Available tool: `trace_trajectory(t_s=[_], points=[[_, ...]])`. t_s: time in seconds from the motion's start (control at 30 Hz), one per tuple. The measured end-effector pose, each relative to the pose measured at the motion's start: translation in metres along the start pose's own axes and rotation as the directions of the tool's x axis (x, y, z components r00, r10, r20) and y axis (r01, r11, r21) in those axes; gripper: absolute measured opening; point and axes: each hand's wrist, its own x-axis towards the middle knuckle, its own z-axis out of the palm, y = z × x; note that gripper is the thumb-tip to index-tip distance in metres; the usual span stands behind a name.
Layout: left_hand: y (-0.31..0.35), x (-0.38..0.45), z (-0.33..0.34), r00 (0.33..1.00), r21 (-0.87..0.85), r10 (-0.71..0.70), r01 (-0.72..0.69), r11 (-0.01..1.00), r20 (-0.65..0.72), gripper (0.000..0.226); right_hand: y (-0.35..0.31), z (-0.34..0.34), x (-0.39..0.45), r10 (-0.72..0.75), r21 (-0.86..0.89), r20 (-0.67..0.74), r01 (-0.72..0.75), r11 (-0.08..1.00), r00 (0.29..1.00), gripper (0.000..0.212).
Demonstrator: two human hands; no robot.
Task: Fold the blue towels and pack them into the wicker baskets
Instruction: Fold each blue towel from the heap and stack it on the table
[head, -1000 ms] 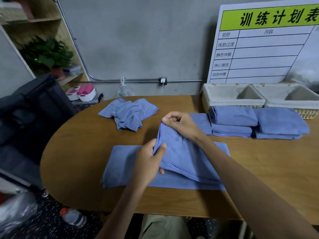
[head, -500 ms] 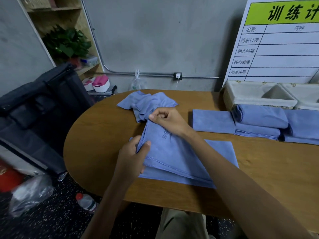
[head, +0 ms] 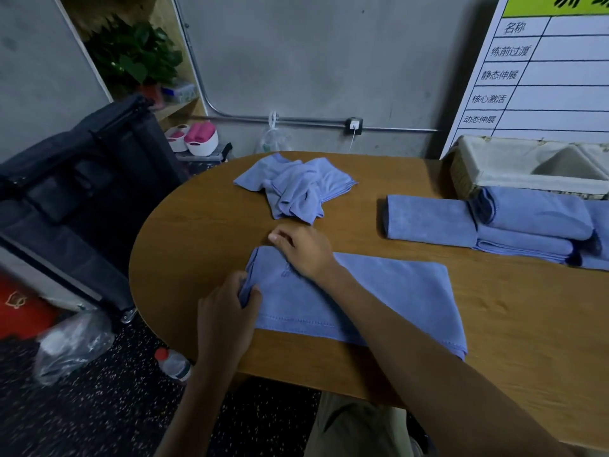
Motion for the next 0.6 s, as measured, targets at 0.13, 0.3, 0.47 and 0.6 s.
trace_trajectory(t_s=[0.13, 0.3, 0.47, 0.6], points=[[0.004, -0.001, -0.001, 1.0, -0.027, -0.029, 0.029, 0.999, 0.003, 0.025, 0.01, -0.008, -0.009, -0.076, -0.19, -0.126, 0.051, 0.98, 0.989, 0.025], [0.006, -0.001, 0.002, 0.997, 0.299, 0.068, -0.056, 0.953, -0.03, 0.032, 0.056, -0.054, -0.041, -0.188, -0.427, -0.274, 0.056, 0.903, 0.943, 0.022], [0.069, 0.004, 0.032, 0.946, 0.246, 0.312, -0.324, 0.913, 0.088, 0.043, 0.09, -0.102, -0.078, -0.083, -0.461, -0.376, -0.109, 0.881, 0.923, 0.026], [0.093, 0.007, 0.071, 0.863, 0.252, 0.236, -0.374, 0.893, 0.446, 0.07, 0.106, -0.121, -0.104, -0.04, -0.513, -0.318, -0.137, 0.847, 0.947, 0.02]])
